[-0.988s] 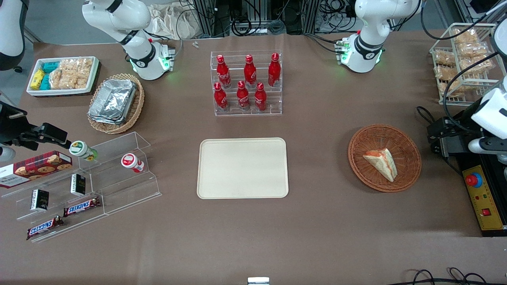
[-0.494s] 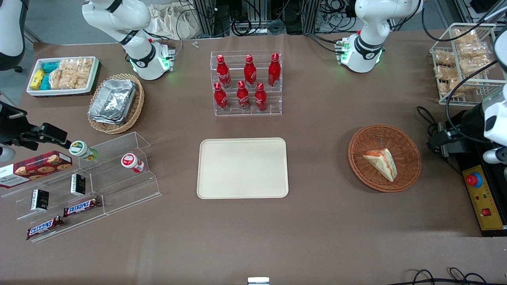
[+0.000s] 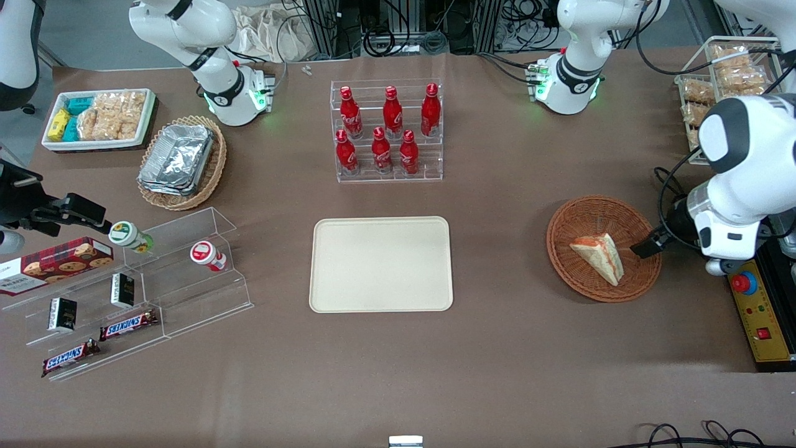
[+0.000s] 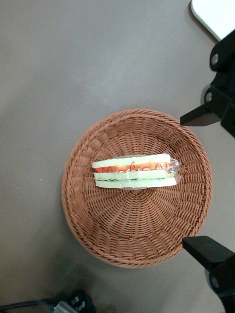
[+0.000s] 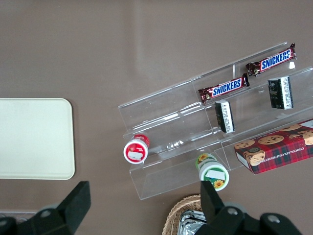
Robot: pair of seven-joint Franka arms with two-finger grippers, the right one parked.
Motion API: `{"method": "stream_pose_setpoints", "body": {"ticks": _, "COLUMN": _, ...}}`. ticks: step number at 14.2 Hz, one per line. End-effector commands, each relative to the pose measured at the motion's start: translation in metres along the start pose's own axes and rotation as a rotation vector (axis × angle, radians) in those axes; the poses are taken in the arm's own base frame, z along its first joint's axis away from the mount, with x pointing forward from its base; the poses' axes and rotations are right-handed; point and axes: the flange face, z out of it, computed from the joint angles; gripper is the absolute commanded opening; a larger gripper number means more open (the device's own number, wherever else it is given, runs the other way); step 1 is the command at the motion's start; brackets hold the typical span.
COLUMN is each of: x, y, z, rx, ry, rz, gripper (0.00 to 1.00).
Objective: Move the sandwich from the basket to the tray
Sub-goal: 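Lower the open left gripper around the sandwich and close it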
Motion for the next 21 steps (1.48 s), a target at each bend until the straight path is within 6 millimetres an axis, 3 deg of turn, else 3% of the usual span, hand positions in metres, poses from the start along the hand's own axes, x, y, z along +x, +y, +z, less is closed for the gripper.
{"method": "stream_pose_setpoints", "body": {"ticks": 1, "x": -0.007, "y": 0.001, "z": 0.034, "rx": -0.024, "ry": 0.018, "rz": -0.027, "gripper": 1.0}}
{"method": "stream_pose_setpoints", "body": {"ticks": 5, "x": -0.018, "y": 0.004, "z": 0.087, "rx": -0.043, "ry": 0.038, "rz": -0.011, "gripper": 1.0}}
{"method": "stream_pose_setpoints", "body": {"ticks": 10, "x": -0.027, "y": 0.012, "z": 0.127, "rx": -0.013, "ry": -0.013, "rz": 0.006, "gripper": 1.0}}
{"method": "stream_pose_setpoints", "body": {"ticks": 14, "x": -0.033, "y": 0.006, "z": 0.157, "rx": -0.015, "ry": -0.007, "rz": 0.013, "gripper": 0.97}}
{"method": "stream_pose_setpoints", "body": {"ticks": 15, "x": -0.033, "y": 0.008, "z": 0.161, "rx": -0.014, "ry": -0.01, "rz": 0.014, "gripper": 0.75}}
{"method": "stream_pose_setpoints", "body": {"ticks": 17, "x": -0.032, "y": 0.01, "z": 0.159, "rx": -0.024, "ry": 0.003, "rz": 0.014, "gripper": 0.11}}
{"method": "stream_pose_setpoints", "body": {"ticks": 18, "x": -0.03, "y": 0.01, "z": 0.158, "rx": -0.029, "ry": 0.009, "rz": 0.011, "gripper": 0.0}}
{"method": "stream_pose_setpoints", "body": {"ticks": 21, "x": -0.022, "y": 0.022, "z": 0.114, "rx": -0.072, "ry": 0.059, "rz": -0.055, "gripper": 0.0}}
